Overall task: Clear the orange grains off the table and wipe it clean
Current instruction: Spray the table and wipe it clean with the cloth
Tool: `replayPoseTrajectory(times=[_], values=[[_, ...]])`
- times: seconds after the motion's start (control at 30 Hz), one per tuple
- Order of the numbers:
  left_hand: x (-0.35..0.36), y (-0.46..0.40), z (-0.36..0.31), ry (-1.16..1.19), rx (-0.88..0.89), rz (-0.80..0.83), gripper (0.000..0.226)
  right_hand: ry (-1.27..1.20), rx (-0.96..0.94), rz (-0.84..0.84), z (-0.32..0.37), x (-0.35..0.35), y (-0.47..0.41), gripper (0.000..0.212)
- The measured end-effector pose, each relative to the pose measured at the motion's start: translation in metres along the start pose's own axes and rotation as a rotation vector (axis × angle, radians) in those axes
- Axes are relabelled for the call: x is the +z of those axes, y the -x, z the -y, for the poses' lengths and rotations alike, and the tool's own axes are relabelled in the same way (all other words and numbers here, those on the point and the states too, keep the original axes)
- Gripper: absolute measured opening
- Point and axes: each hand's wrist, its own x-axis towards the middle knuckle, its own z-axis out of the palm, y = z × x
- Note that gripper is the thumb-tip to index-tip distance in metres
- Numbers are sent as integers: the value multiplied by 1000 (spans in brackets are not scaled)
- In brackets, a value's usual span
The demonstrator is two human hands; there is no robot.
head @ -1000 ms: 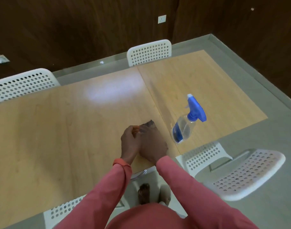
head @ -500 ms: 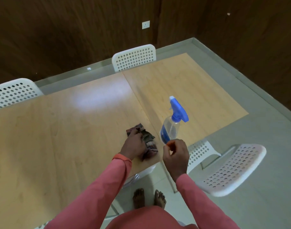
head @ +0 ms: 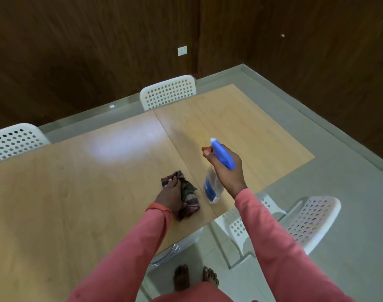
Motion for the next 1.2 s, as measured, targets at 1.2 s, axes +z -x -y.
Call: replayPoseTrajectory(times=[1.2], values=[[-13, -37, -5, -81, -118, 31, 88, 306, 166, -424, -2, -40, 0, 68]])
